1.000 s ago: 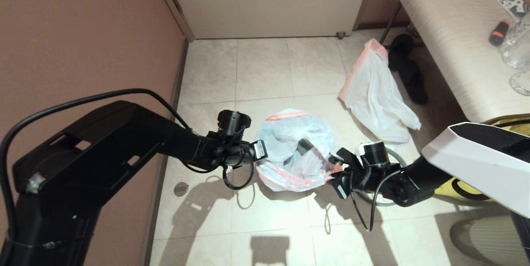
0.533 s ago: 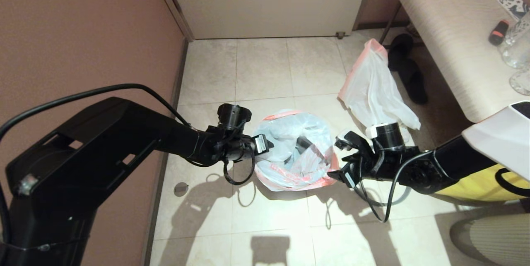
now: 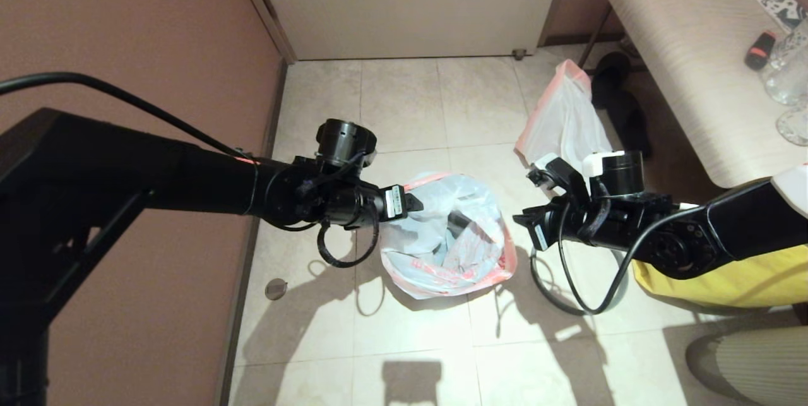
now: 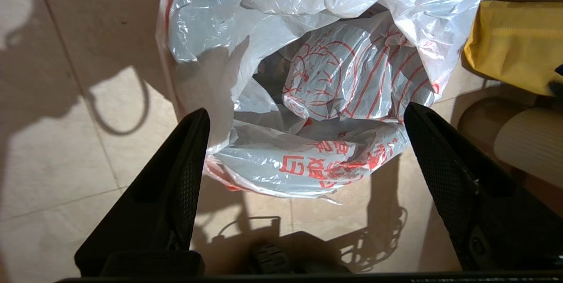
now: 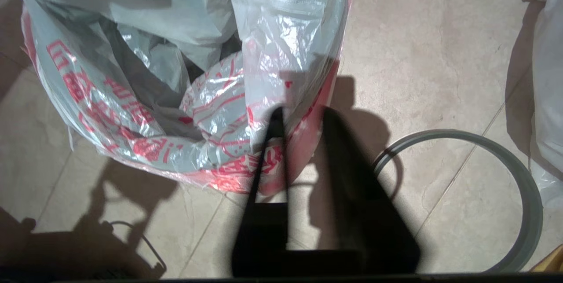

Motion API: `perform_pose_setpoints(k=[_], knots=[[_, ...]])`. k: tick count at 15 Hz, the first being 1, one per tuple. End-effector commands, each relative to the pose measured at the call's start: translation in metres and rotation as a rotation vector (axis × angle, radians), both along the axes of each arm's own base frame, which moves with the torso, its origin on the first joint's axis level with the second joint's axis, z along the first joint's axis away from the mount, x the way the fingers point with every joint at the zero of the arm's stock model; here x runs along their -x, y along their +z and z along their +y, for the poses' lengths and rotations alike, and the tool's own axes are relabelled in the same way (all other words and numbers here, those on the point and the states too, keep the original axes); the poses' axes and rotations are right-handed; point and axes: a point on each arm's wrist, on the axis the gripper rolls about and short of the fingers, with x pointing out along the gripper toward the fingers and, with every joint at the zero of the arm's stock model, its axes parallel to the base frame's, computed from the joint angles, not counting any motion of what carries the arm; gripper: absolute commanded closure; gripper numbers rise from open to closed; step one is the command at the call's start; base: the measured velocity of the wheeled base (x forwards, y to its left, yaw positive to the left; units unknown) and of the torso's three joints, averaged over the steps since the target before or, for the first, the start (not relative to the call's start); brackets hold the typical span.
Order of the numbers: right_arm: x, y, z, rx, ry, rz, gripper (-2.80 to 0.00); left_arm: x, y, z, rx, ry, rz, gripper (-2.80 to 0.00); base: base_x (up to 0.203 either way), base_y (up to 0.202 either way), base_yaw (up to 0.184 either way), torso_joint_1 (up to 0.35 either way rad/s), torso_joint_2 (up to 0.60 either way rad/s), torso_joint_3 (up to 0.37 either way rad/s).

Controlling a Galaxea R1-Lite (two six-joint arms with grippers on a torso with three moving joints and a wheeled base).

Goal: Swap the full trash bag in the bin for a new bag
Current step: Put the new garbage bag on the trash can

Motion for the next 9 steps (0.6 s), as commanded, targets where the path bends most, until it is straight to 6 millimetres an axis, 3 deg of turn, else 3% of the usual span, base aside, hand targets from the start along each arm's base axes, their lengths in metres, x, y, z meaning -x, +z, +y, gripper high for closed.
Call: perform_pose_setpoints(k=[1,4,6,9], knots=[[-0.001,0.009,0.006,-0.055,-0.015,-0.011,0.0,0.004,0.013,0.003,0.007,0.011,-0.034,-2.8,0.0,0.0,0.0,0.0,0.0,0.0],[-0.006,0.025,0.015,-0.211,-0.069,-0.028,0.0,-0.017,-0.021,-0.006,-0.007,0.058,-0.06,-2.8,0.0,0.0,0.0,0.0,0.0,0.0],[0.001,0.045,0.013,-0.268,-0.078,-0.088,0.0,-0.027,-0.039,-0.018,-0.003,0.057,-0.094,-2.8,0.0,0.0,0.0,0.0,0.0,0.0],[0.011,0.066,0.007,-0.304,-0.098,-0.131,0.0,-0.049,-0.055,-0.039,-0.023,0.066,-0.136,-2.8,0.0,0.0,0.0,0.0,0.0,0.0]])
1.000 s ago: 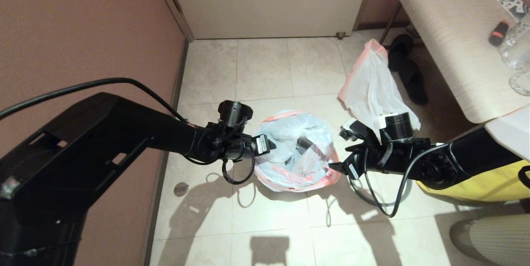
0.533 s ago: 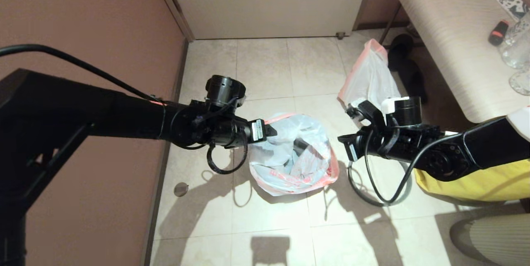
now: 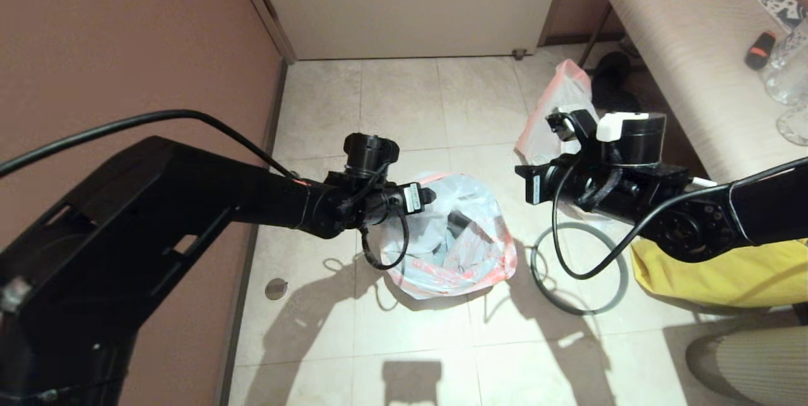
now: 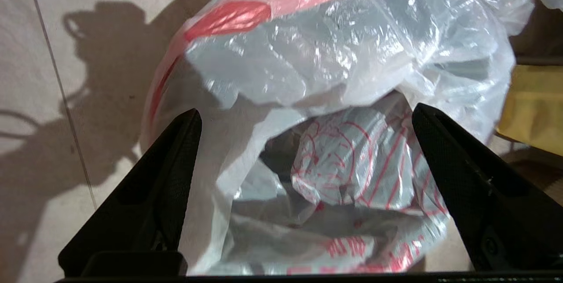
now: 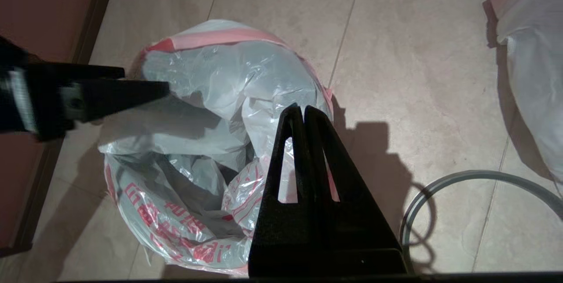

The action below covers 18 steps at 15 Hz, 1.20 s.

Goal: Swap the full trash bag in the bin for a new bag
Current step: Put the new garbage bag on the trash can

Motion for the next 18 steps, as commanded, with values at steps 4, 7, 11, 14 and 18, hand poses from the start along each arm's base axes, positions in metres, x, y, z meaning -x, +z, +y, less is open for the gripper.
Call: perform_pose_setpoints(k=[4,7,11,14,18], knots=[[0.013,0.027,-0.008,-0.038,-0.01,-0.06,0.0,-0.001,0.004,-0.016,-0.024,0.024,-0.053,0.0,0.0,0.0,0.0,0.0,0.0,0.0],[0.017,0.031,-0.01,-0.041,-0.01,-0.07,0.0,0.004,0.012,-0.023,-0.018,0.006,-0.072,0.0,0.0,0.0,0.0,0.0,0.0,0.0],[0.018,0.032,-0.009,-0.043,-0.008,-0.073,0.0,-0.005,-0.007,-0.02,-0.07,0.006,-0.051,0.0,0.0,0.0,0.0,0.0,0.0,0.0],[0.018,0.031,-0.008,-0.04,-0.004,-0.071,0.0,-0.025,-0.043,-0.017,-0.136,0.009,-0.027,0.0,0.0,0.0,0.0,0.0,0.0,0.0],[0.024,0.037,-0.011,-0.047,-0.002,-0.089,0.0,-0.058,-0.049,-0.007,-0.109,0.069,-0.125,0.0,0.0,0.0,0.0,0.0,0.0,0.0]])
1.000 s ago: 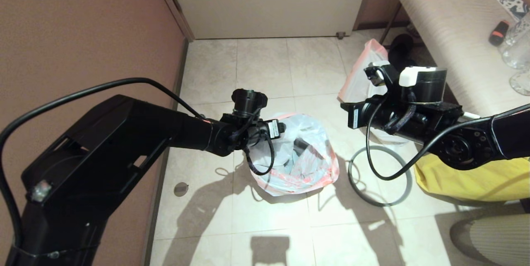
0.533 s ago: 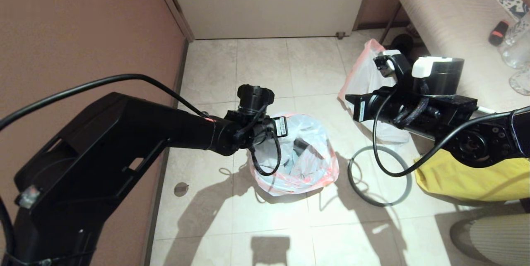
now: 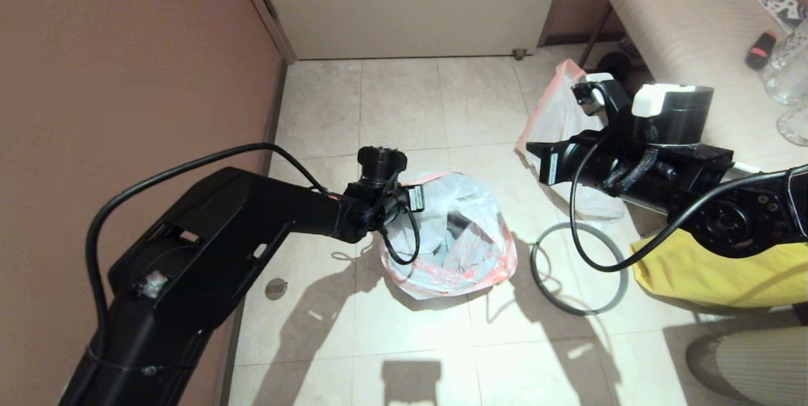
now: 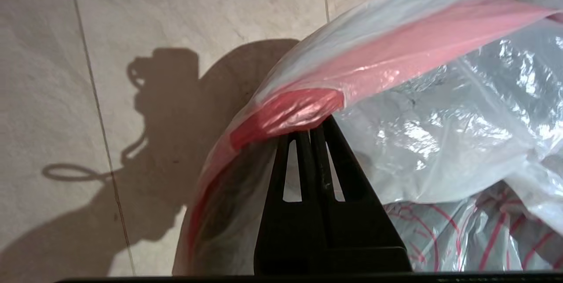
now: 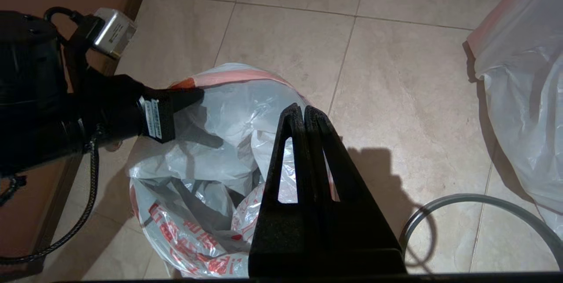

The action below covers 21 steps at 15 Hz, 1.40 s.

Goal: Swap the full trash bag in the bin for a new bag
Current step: Put the new garbage bag on the trash can

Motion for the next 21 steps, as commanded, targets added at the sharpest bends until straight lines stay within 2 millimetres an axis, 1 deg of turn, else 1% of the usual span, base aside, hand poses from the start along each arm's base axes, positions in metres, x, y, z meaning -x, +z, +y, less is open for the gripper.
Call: perform_pose_setpoints(k=[1,3,4,6,9,11,13,14,15,18,20,21], knots=[[0.003,0.003,-0.001,-0.005,0.003,-0.015,0.0,-0.007,-0.01,0.0,0.003,0.01,0.003,0.0,0.0,0.0,0.0,0.0,0.0,0.0],[0.002,0.002,0.0,-0.002,0.004,-0.011,0.0,0.002,0.003,-0.005,0.009,-0.001,-0.014,0.0,0.0,0.0,0.0,0.0,0.0,0.0],[0.002,0.002,0.0,-0.002,0.005,-0.011,0.0,0.002,0.005,-0.006,0.012,-0.001,-0.022,0.0,0.0,0.0,0.0,0.0,0.0,0.0],[0.001,0.0,0.0,0.0,0.005,-0.006,0.0,-0.005,0.003,-0.005,0.02,0.008,-0.035,0.0,0.0,0.0,0.0,0.0,0.0,0.0],[-0.003,-0.008,0.002,0.01,0.007,0.012,0.0,-0.007,0.006,-0.002,0.028,0.017,-0.051,0.0,0.0,0.0,0.0,0.0,0.0,0.0],[-0.003,-0.008,0.003,0.01,0.01,0.012,0.0,-0.013,-0.001,0.003,0.033,0.031,-0.062,0.0,0.0,0.0,0.0,0.0,0.0,0.0],[-0.006,-0.013,0.004,0.015,0.015,0.025,0.0,-0.014,-0.001,0.005,0.032,0.057,-0.077,0.0,0.0,0.0,0.0,0.0,0.0,0.0],[-0.012,-0.025,0.007,0.027,0.015,0.052,0.0,-0.014,0.001,0.005,0.037,0.064,-0.091,0.0,0.0,0.0,0.0,0.0,0.0,0.0],[-0.021,-0.041,0.01,0.047,0.015,0.087,0.0,-0.014,0.004,0.006,0.04,0.064,-0.097,0.0,0.0,0.0,0.0,0.0,0.0,0.0],[-0.05,-0.102,0.019,0.129,0.018,0.205,0.0,-0.009,0.012,0.006,0.045,0.06,-0.102,0.0,0.0,0.0,0.0,0.0,0.0,0.0],[-0.069,-0.149,0.017,0.215,0.017,0.298,0.0,-0.01,0.009,0.007,0.043,0.063,-0.098,0.0,0.0,0.0,0.0,0.0,0.0,0.0],[-0.075,-0.167,0.017,0.244,0.021,0.331,0.0,-0.01,0.008,0.007,0.043,0.063,-0.095,0.0,0.0,0.0,0.0,0.0,0.0,0.0]])
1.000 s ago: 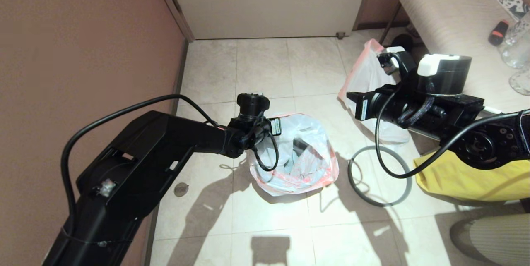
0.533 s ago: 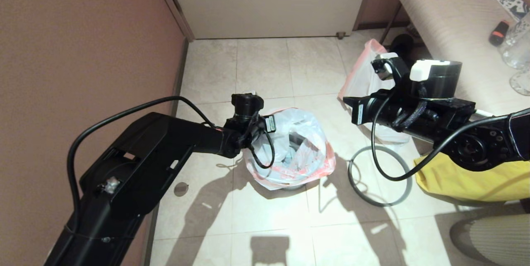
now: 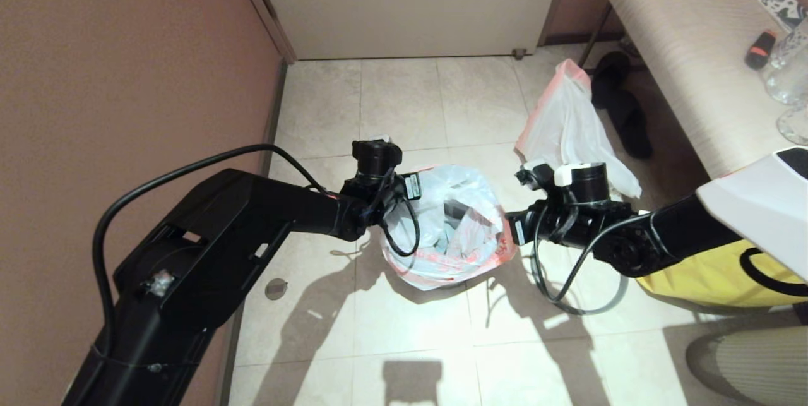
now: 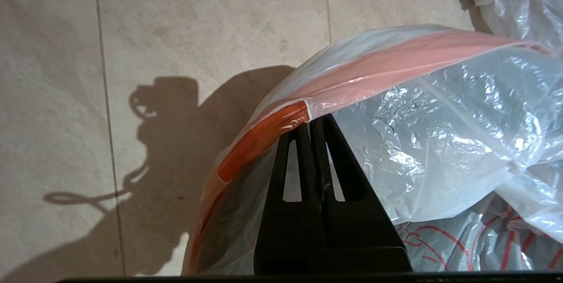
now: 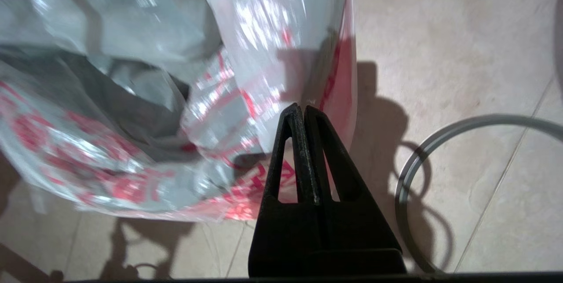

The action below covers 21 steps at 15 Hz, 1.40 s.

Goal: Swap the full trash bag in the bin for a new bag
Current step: Put the new garbage bag on the trash can

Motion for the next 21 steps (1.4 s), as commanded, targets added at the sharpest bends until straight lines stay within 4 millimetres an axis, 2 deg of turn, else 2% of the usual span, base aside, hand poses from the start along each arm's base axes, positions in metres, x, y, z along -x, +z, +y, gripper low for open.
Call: perform_pose_setpoints(k=[1,7,10,14,17,21], knots=[[-0.014,-0.053,0.002,0.051,0.003,0.099,0.0,0.001,0.001,0.0,0.005,0.002,-0.002,0.0,0.0,0.0,0.0,0.0,0.0,0.0],[-0.025,-0.057,0.001,0.017,-0.014,0.052,0.0,-0.003,-0.006,0.003,0.001,0.01,0.012,0.0,0.0,0.0,0.0,0.0,0.0,0.0],[-0.033,-0.071,0.005,-0.055,-0.032,-0.011,0.0,-0.006,-0.014,0.006,0.008,0.022,0.028,0.0,0.0,0.0,0.0,0.0,0.0,0.0],[-0.04,-0.098,0.007,-0.035,-0.038,0.036,0.0,-0.009,-0.022,0.009,0.026,0.038,0.047,0.0,0.0,0.0,0.0,0.0,0.0,0.0],[-0.042,-0.101,0.006,-0.032,-0.042,0.046,0.0,-0.006,-0.007,0.011,0.07,0.046,0.028,0.0,0.0,0.0,0.0,0.0,0.0,0.0],[-0.043,-0.102,0.005,-0.033,-0.045,0.046,0.0,0.008,0.014,0.008,0.097,0.032,0.014,0.0,0.0,0.0,0.0,0.0,0.0,0.0]])
